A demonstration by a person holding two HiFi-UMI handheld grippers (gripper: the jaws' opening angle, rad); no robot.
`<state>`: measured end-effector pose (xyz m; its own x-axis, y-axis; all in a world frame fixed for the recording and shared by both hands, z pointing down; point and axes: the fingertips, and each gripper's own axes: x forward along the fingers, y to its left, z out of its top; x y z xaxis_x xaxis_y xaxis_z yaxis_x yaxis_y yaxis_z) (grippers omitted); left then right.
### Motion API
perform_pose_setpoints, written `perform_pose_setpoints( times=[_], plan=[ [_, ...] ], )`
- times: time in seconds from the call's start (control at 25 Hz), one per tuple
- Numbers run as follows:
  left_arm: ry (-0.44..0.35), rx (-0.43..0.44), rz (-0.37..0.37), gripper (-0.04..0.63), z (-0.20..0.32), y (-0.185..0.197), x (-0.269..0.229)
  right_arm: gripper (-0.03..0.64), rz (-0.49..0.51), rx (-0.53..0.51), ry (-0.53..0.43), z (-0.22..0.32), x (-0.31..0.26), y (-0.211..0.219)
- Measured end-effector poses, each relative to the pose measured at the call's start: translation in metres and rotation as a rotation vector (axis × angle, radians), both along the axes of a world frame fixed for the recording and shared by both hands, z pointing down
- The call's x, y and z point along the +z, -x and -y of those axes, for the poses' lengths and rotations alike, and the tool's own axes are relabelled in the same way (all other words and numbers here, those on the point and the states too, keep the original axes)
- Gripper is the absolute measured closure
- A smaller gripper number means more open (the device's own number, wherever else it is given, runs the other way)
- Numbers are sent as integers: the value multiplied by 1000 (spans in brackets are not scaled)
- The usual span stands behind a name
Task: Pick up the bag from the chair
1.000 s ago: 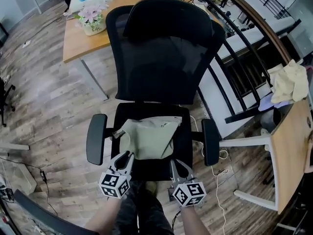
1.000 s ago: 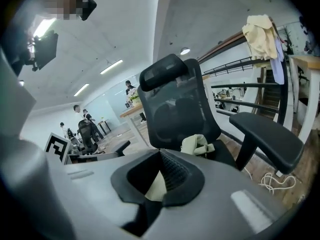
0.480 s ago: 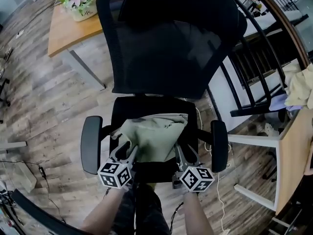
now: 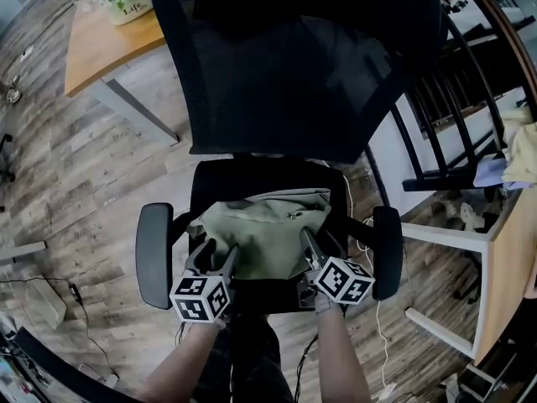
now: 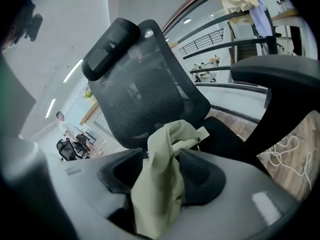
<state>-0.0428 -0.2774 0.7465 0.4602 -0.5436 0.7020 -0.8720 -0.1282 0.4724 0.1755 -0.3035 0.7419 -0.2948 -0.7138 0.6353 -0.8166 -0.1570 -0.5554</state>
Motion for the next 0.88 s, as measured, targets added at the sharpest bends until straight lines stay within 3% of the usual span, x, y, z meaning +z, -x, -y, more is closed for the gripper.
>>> perform_pose_setpoints(
  times=[0.36,0.56,0.88],
  plan=[
    [28,25,2,293,-13,0,-6,394,119,25,37,28,14,6],
    [48,-11,12,281,-14,14,4,443,96,21,31,32,13,8],
    [74,64,-129,281,13,-6,20,483,60,3,19,22,12,3]
  ],
)
